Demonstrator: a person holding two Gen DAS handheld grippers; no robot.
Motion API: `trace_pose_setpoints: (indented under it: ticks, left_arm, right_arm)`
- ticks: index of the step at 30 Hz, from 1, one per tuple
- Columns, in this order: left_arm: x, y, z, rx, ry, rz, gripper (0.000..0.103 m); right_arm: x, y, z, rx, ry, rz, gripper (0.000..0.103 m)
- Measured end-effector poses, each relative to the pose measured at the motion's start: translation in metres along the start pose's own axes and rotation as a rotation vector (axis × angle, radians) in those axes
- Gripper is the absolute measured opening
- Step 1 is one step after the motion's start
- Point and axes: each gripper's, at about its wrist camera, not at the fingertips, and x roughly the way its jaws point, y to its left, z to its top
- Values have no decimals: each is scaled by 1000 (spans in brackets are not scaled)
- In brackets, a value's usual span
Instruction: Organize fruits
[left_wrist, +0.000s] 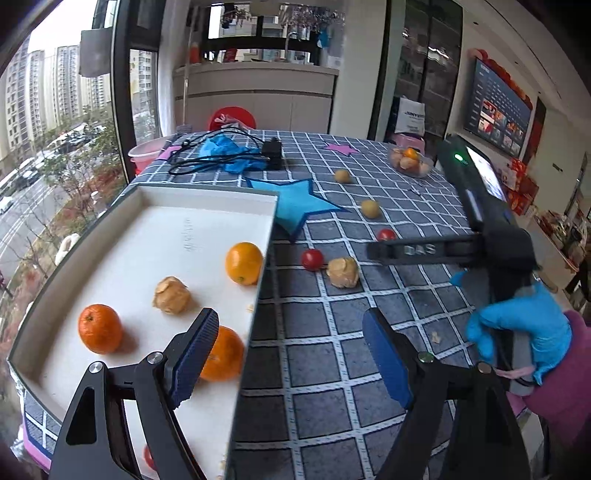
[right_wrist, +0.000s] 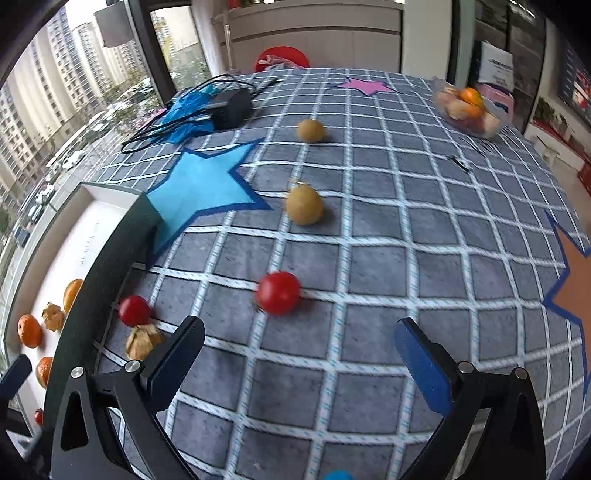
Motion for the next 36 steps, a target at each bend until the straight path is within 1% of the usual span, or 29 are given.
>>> trace_pose_setpoints:
  ticks: [2, 3, 4, 5, 7, 8, 10, 12, 17, 19, 24, 26, 28, 29, 30, 31, 32, 34, 35, 36]
  left_arm:
    - [2, -4, 0, 7, 10, -6, 83]
    - [3, -6, 0, 8, 14, -8, 83]
    - [4, -8, 1, 11, 19, -10, 83]
    - [5, -10, 1, 12, 22, -11, 83]
    - [7, -14, 3, 17, 31, -16, 83]
    - [8, -16, 4, 18, 34, -20, 83]
    - [9, -21, 6, 22, 41, -25, 83]
    - [13, -25, 9, 26, 51, -30, 83]
    - [27, -37, 17, 13, 93, -46, 83]
    - [34, -42, 20, 8, 111, -49, 83]
    - [58, -55, 29, -8, 151, -28, 83]
    - [70, -58, 33, -12, 163, 4, 82]
    - [80, -59, 35, -20, 184, 20, 72]
    - [86, -58, 36, -27, 196, 27, 69]
    - [92, -57, 36, -36, 211, 32, 60]
    - [97, -56, 36, -46, 224, 39, 55]
    - [97, -57, 36, -36, 204, 57, 50]
    - [98, -59, 35, -19, 199, 65, 31]
    - [98, -60, 33, -18, 197, 57, 28]
    - [95, -61, 30, -15, 193, 44, 28]
  right_arm:
    - [1, 2, 0, -7, -10, -3, 103]
    - [0, 4, 1, -12, -20, -10, 96]
    - [0, 5, 2, -17, -27, -18, 85]
    - [-1, 6, 2, -23, -35, -27, 81]
    - [-2, 6, 3, -28, -44, -37, 63]
    - [-2, 6, 3, -33, -46, -39, 58]
    - [-3, 7, 3, -55, -51, -39, 35]
    - [-5, 7, 0, -69, -54, -23, 25]
    - [-21, -11, -13, -40, -70, 44, 24]
    - [-31, -20, -21, -27, -81, 57, 24]
    - [-55, -46, -42, -1, -113, 76, 24]
    - [-64, -55, -51, 3, -124, 83, 24]
    - [-68, -60, -56, 4, -127, 91, 25]
    - [-70, -63, -59, 4, -130, 92, 25]
    - [-72, -66, -63, 3, -134, 86, 25]
    - [-73, -68, -64, 2, -138, 81, 25]
    - [-75, -72, -67, 4, -144, 76, 25]
    - [-76, -79, -70, 17, -147, 70, 25]
    - [-76, -84, -72, 29, -148, 71, 25]
    - [-76, -89, -74, 43, -147, 73, 25]
